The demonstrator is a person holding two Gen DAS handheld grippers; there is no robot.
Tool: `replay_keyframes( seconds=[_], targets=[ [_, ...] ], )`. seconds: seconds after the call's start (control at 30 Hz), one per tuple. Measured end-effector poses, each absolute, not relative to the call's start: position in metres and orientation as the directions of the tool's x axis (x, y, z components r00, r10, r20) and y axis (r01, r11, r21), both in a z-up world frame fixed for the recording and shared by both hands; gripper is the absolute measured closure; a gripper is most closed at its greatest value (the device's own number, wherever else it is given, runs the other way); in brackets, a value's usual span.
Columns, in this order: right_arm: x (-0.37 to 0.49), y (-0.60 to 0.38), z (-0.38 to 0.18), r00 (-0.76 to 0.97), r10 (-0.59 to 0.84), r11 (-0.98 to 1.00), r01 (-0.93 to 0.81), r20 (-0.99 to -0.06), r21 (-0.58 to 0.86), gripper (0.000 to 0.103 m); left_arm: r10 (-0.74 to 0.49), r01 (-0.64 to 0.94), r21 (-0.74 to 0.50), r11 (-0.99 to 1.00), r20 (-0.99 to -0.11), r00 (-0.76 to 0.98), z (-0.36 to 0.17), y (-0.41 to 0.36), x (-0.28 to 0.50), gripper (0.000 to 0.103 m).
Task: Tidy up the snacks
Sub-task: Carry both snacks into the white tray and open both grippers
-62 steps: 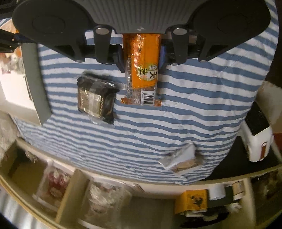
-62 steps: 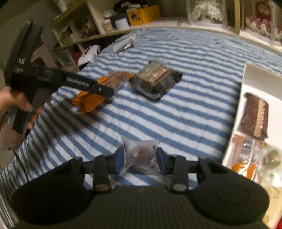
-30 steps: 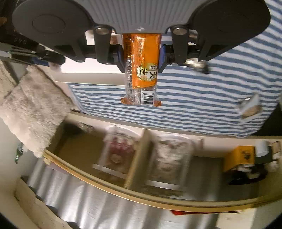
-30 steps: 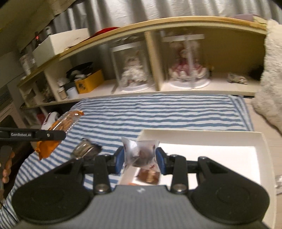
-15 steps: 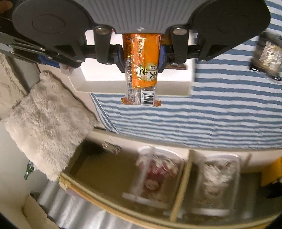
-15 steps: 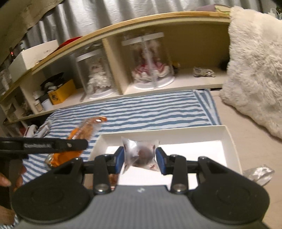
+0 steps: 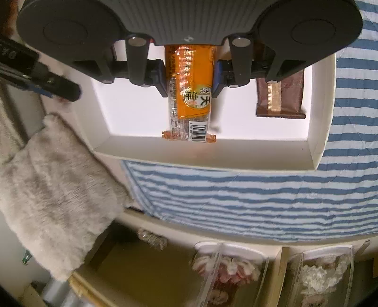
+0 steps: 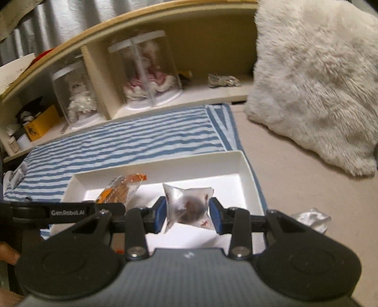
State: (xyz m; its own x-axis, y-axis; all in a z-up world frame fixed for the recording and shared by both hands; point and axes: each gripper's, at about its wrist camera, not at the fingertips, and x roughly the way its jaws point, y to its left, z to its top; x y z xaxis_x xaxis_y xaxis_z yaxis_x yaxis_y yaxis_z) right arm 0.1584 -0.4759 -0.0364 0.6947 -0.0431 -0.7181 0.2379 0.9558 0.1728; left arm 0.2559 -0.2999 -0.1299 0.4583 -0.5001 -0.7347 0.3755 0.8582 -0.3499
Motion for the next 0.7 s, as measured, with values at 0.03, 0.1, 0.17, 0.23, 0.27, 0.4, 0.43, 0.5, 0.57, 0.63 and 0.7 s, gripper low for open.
replay_keyframes(
  seconds=[0.03, 0.1, 0.17, 0.23, 0.27, 0.4, 0.43, 0.5, 0.57, 0.63, 0.7],
  targets=[
    [0.159, -0.478, -0.039, 0.689, -0.045, 0.955, 0.242, -0.723, 0.172, 0.058, -0.49, 0.374, -0.339, 0.863, -0.74, 0.46, -0.133, -0.3, 0.258, 0.064],
    [0.159, -0.479, -0.043, 0.68, -0.046, 0.954, 0.246, -0.731, 0.169, 0.058, -0.473, 0.37, -0.322, 0.872, -0.749, 0.464, -0.138, -0.297, 0.261, 0.064],
    [0.156, -0.479, -0.045, 0.675, -0.043, 0.956, 0.242, -0.737, 0.165, 0.058, -0.478, 0.375, -0.323, 0.869, -0.745, 0.465, -0.141, -0.294, 0.266, 0.064],
    [0.159, -0.478, -0.048, 0.667, -0.044, 0.958, 0.238, -0.743, 0.157, 0.058, -0.486, 0.381, -0.33, 0.864, -0.745, 0.457, -0.141, -0.292, 0.268, 0.064],
    [0.16, -0.476, -0.049, 0.663, -0.047, 0.96, 0.237, -0.747, 0.151, 0.058, -0.486, 0.387, -0.326, 0.863, -0.745, 0.457, -0.141, -0.292, 0.269, 0.064],
    [0.163, -0.475, -0.052, 0.647, -0.052, 0.963, 0.234, -0.761, 0.133, 0.058, -0.45, 0.398, -0.271, 0.876, -0.756, 0.475, -0.139, -0.292, 0.265, 0.064],
    [0.163, -0.476, -0.052, 0.644, -0.054, 0.963, 0.235, -0.763, 0.13, 0.058, -0.44, 0.398, -0.259, 0.88, -0.76, 0.479, -0.139, -0.293, 0.264, 0.064],
    [0.163, -0.477, -0.053, 0.639, -0.066, 0.963, 0.243, -0.766, 0.119, 0.058, -0.419, 0.395, -0.234, 0.888, -0.767, 0.486, -0.138, -0.29, 0.264, 0.064],
    [0.164, -0.478, -0.054, 0.631, -0.074, 0.964, 0.245, -0.772, 0.108, 0.058, -0.404, 0.389, -0.222, 0.894, -0.773, 0.489, -0.137, -0.287, 0.265, 0.062],
    [0.165, -0.479, -0.056, 0.619, -0.073, 0.966, 0.239, -0.782, 0.099, 0.058, -0.401, 0.385, -0.222, 0.896, -0.776, 0.486, -0.136, -0.284, 0.266, 0.06],
    [0.166, -0.477, -0.059, 0.602, -0.081, 0.969, 0.236, -0.795, 0.08, 0.056, -0.397, 0.388, -0.217, 0.895, -0.784, 0.478, -0.135, -0.283, 0.266, 0.058]
  ],
)
